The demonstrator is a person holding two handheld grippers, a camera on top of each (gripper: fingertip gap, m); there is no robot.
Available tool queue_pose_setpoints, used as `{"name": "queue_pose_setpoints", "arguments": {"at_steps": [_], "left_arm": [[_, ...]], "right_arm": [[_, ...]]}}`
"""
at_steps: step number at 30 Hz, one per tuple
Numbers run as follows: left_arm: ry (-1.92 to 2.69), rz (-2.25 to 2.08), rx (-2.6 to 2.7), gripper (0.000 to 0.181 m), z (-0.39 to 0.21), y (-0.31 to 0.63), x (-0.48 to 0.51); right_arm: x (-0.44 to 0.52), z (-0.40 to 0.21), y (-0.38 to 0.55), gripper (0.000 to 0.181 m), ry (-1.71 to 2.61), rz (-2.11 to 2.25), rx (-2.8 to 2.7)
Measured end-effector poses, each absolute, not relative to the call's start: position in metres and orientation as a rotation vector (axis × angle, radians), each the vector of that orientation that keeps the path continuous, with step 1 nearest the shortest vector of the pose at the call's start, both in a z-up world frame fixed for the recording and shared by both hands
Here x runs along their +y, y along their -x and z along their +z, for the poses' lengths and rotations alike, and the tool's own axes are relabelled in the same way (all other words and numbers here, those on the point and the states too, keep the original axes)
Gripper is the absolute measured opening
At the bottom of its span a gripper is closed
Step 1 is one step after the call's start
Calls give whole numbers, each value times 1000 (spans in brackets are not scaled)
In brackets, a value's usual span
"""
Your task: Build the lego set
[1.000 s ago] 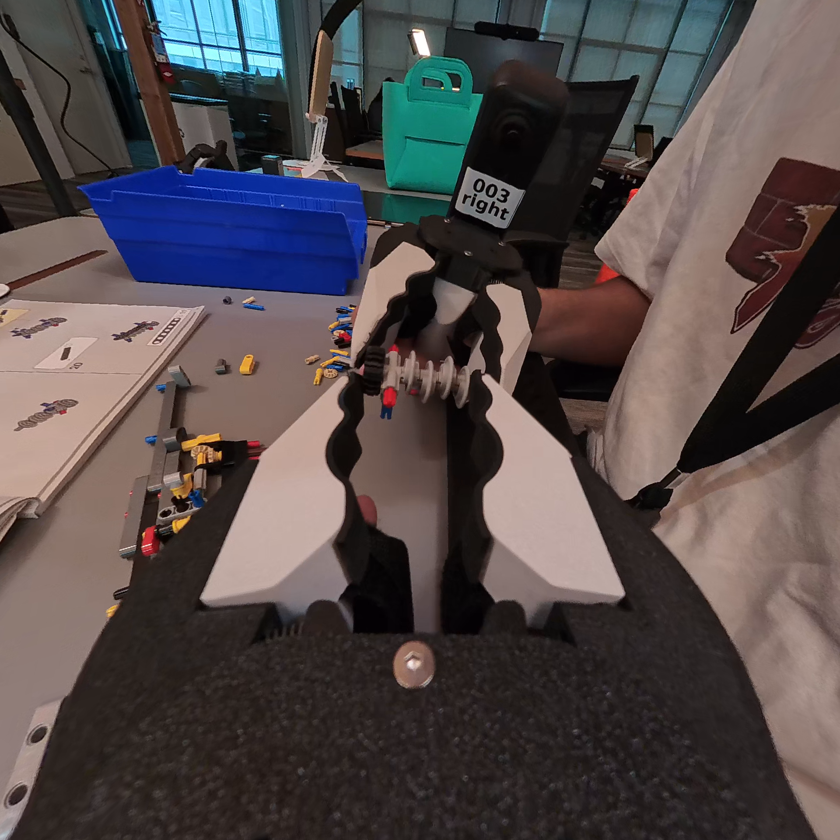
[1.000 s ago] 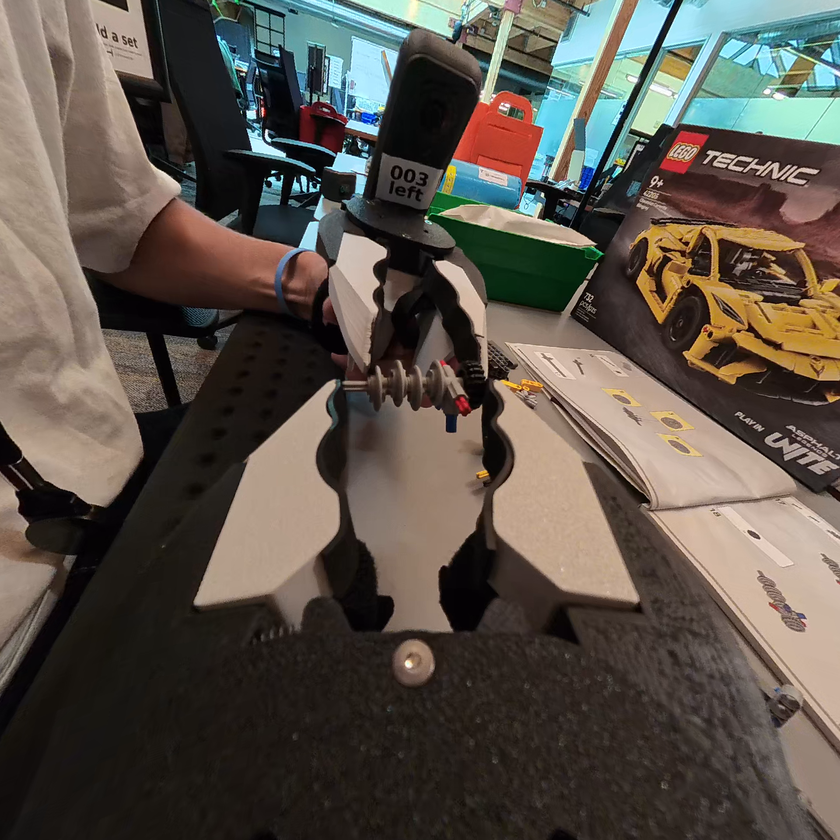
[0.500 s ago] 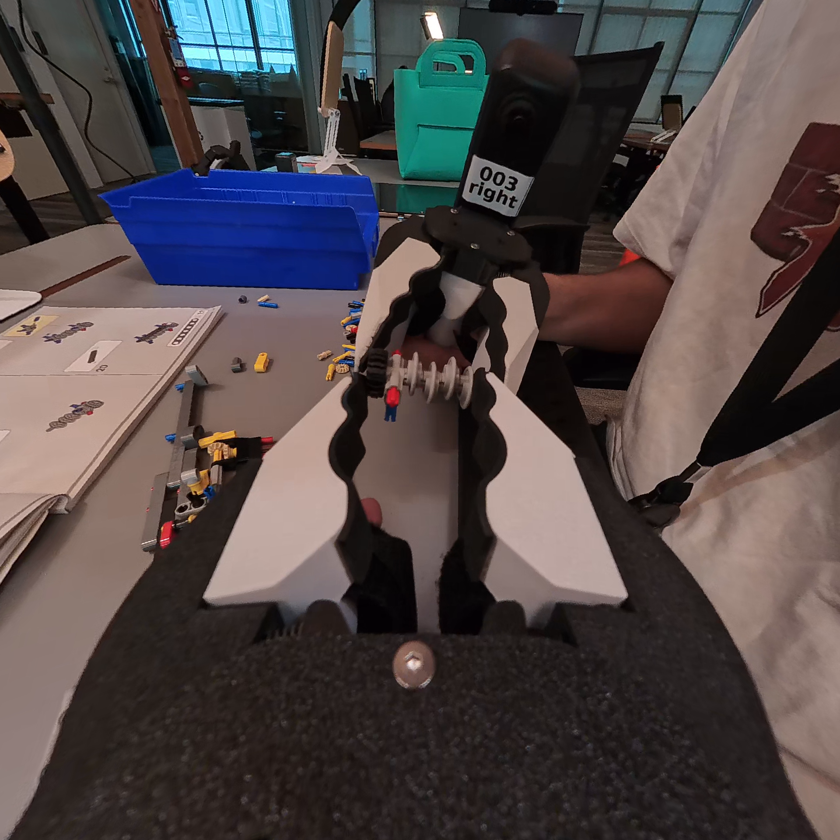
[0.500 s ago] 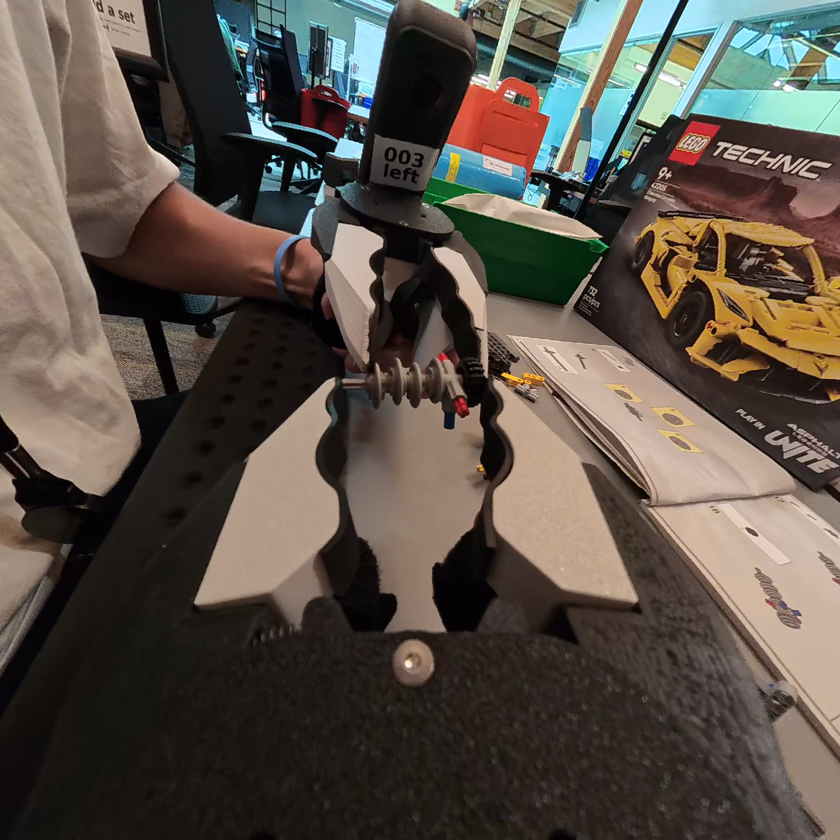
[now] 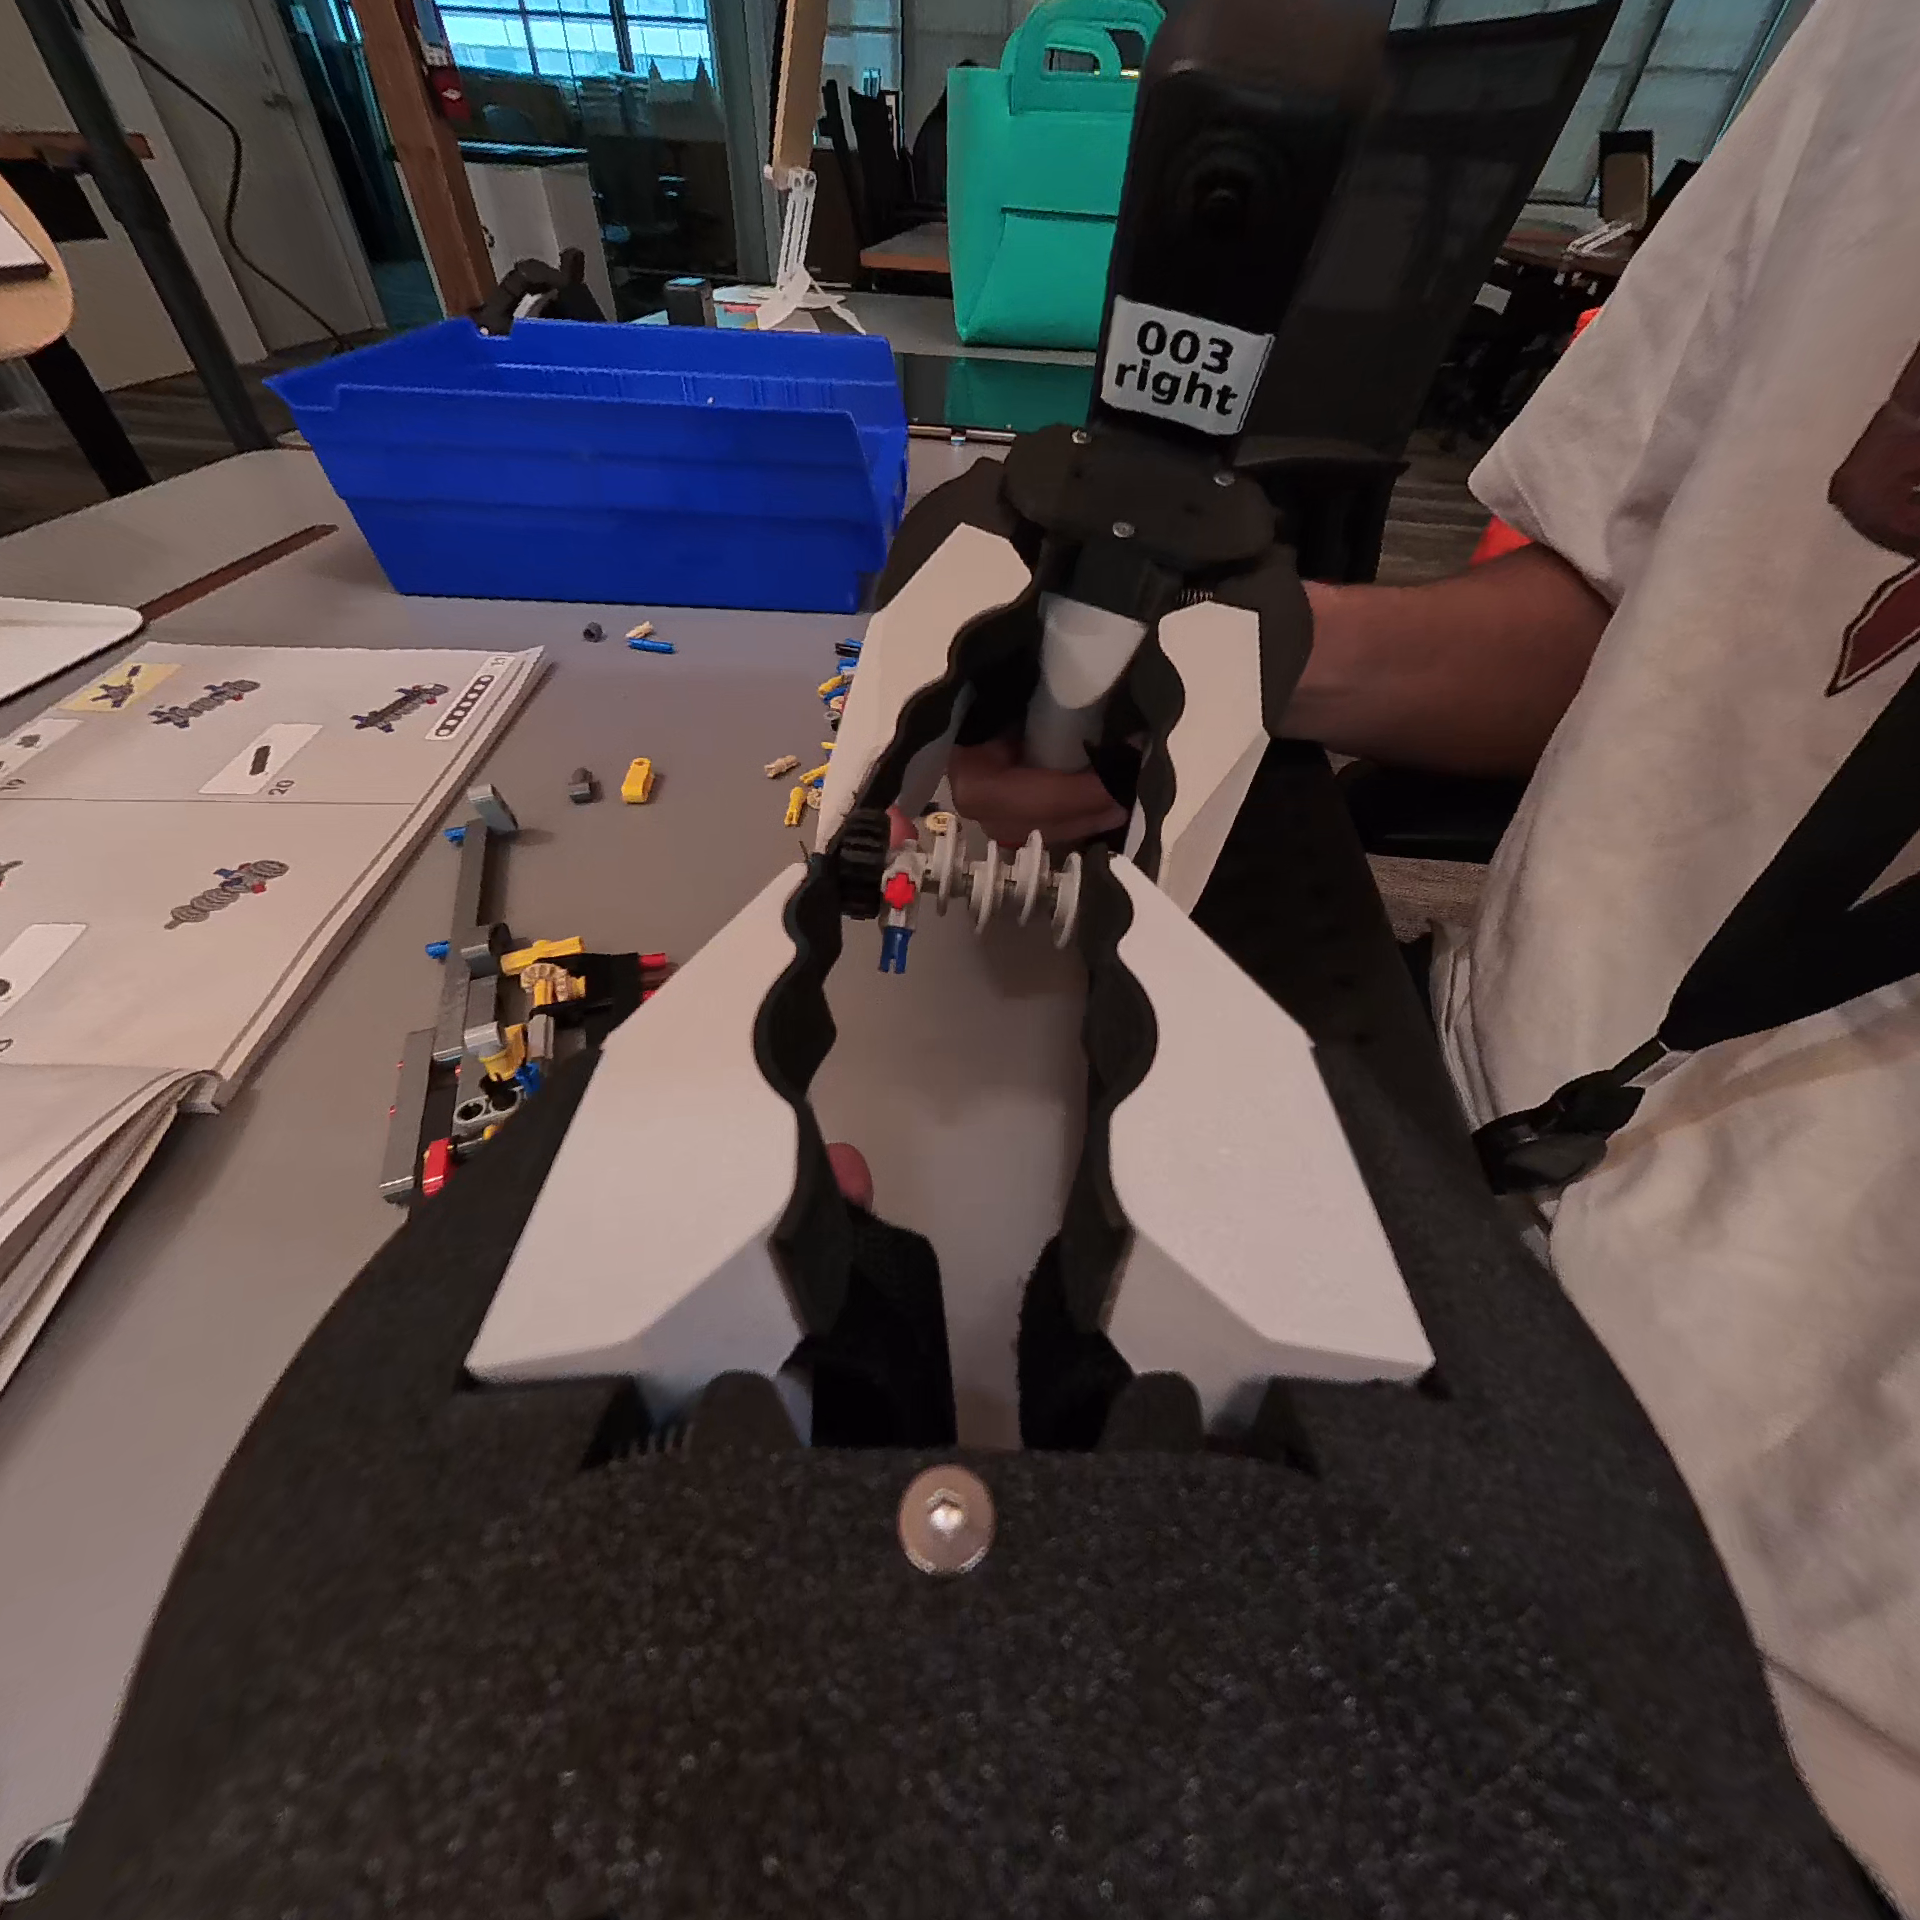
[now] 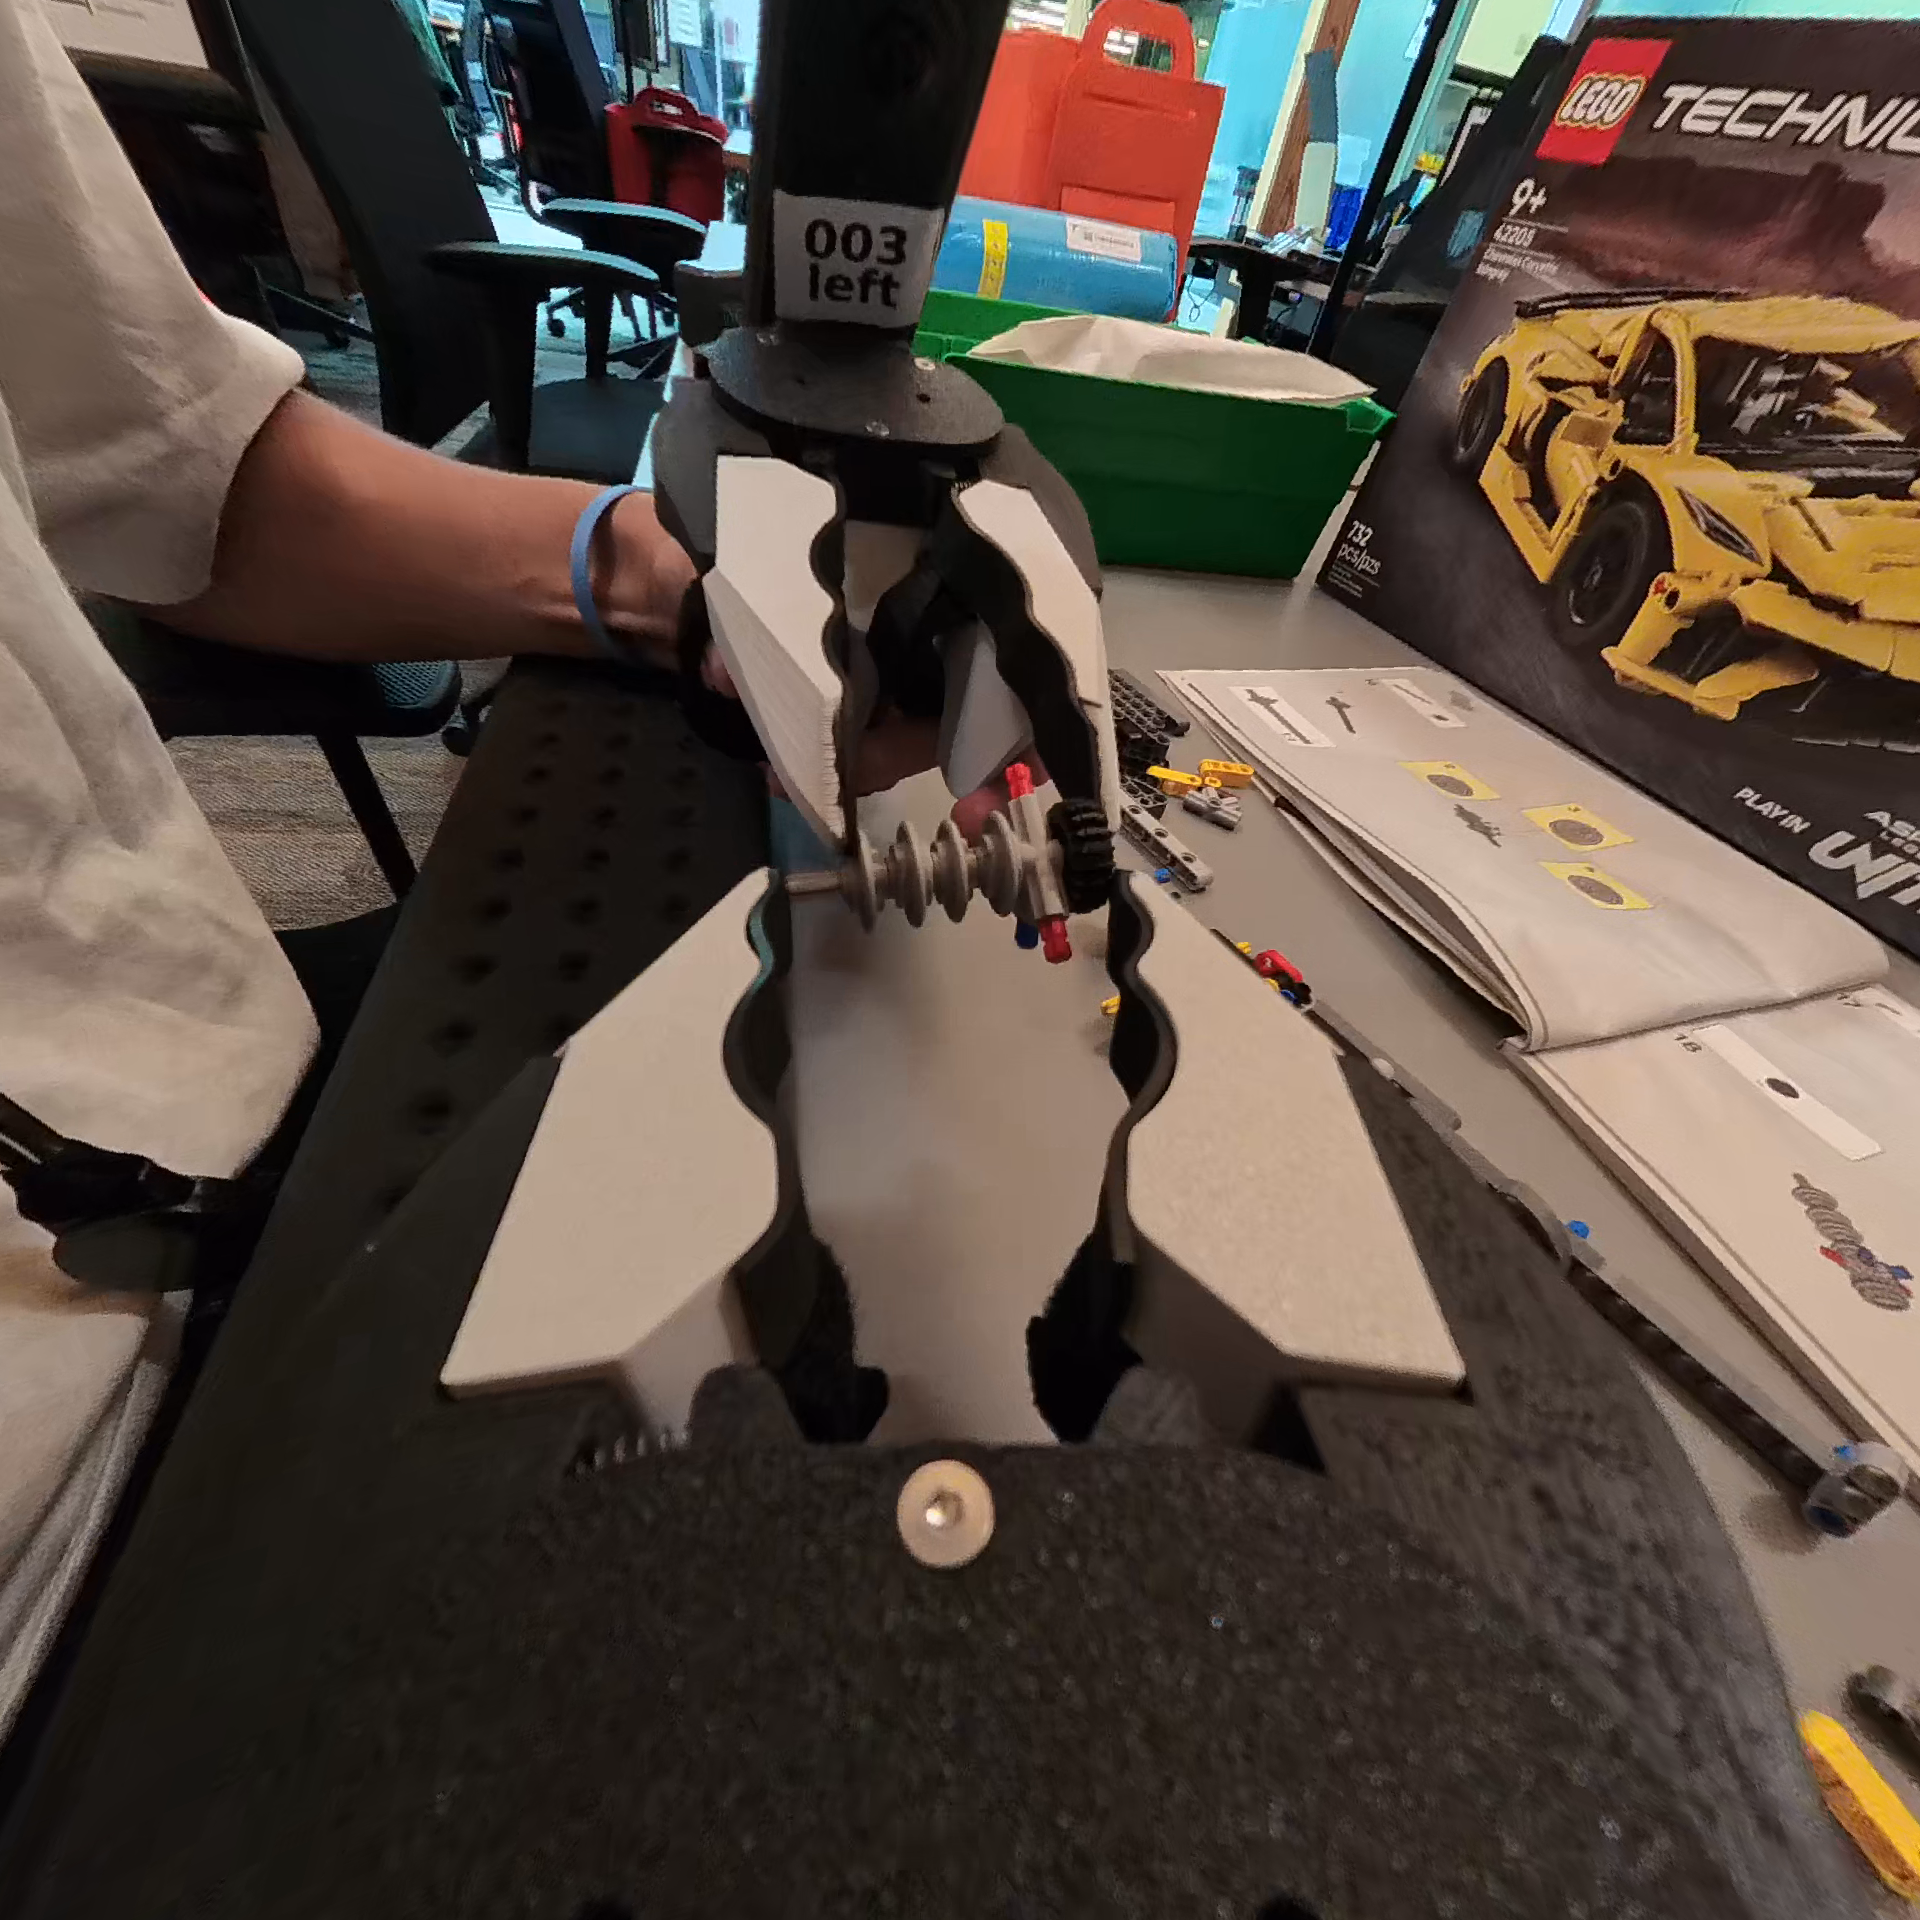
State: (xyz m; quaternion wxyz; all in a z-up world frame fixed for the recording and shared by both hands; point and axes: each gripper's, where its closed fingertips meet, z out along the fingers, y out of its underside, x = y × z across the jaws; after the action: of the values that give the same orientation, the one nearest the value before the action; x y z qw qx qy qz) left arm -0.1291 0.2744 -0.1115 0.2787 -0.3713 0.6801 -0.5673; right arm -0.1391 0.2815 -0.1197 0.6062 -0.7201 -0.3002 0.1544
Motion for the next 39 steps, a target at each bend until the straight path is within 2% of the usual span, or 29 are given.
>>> {"name": "queue_pose_setpoints", "arguments": {"at_steps": [11, 20, 23, 29, 30, 32, 34, 39], "left_arm": [[987, -1434, 1846, 45, -119, 126, 276], [946, -1326, 1854, 45, -125, 124, 276], [923, -1297, 1858, 45, -126, 124, 275], [928, -1297, 1851, 44, -125, 124, 279], [930, -1307, 1846, 36, -124, 124, 280], [927, -1307, 1880, 36, -128, 125, 276], [906, -1267, 1888, 36, -131, 123, 275], [917, -1268, 1892, 36, -132, 123, 275]], "right_arm": [[284, -131, 135, 63, 1737, 369, -675], [284, -143, 135, 58, 1808, 355, -724], [282, -147, 137, 52, 1810, 313, -773], [286, -144, 134, 54, 1775, 236, -770], [286, -144, 135, 57, 1764, 207, -784], [288, -144, 136, 71, 1746, 156, -799], [287, -149, 139, 64, 1765, 146, -826], [287, -151, 139, 63, 1788, 163, -819]]}}
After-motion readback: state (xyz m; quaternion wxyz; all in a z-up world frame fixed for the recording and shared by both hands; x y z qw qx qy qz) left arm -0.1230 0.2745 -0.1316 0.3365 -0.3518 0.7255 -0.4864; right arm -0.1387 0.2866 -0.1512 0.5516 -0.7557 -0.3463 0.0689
